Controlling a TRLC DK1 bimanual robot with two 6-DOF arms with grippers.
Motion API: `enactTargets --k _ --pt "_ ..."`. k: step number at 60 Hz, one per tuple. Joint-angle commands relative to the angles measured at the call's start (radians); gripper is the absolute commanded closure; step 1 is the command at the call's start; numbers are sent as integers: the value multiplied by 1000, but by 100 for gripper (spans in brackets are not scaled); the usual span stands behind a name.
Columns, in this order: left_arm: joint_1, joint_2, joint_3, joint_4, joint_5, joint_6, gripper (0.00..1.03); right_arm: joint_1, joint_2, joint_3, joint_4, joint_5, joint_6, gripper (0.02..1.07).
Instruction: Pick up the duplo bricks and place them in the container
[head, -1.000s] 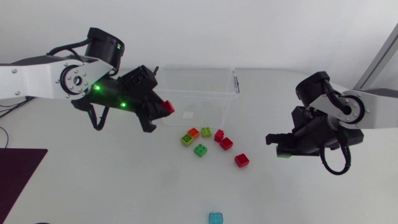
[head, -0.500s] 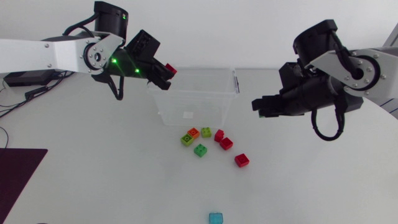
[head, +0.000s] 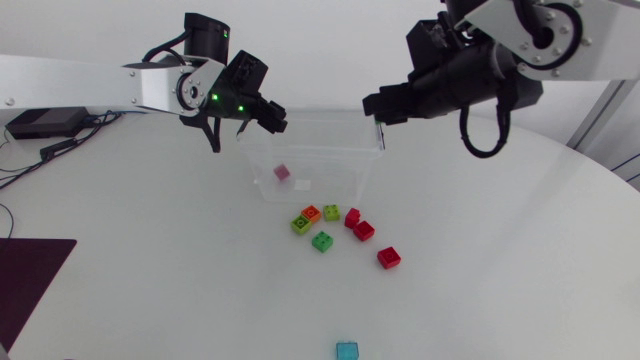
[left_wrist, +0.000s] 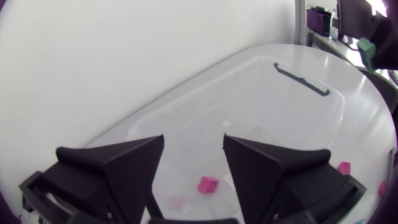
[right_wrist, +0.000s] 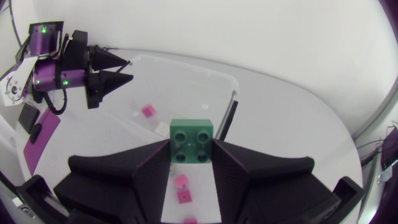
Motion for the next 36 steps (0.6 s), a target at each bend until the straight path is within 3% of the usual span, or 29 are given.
enactTargets --k 1,16,22,28,31,36 --pt "10 -6 9 19 -4 -27 6 16 76 69 7 9 -34 82" --pt "35 -242 -189 40 14 41 6 42 245 226 35 19 -72 81" --pt "47 -389 -319 -47 111 139 6 48 337 318 29 21 -84 79" --pt "44 -448 -388 -101 142 187 6 47 394 359 32 21 -93 78" --pt "38 -474 -437 -114 160 214 6 45 421 374 32 32 -98 73" --pt "17 -492 -506 -116 177 248 6 44 463 397 32 41 -103 54"
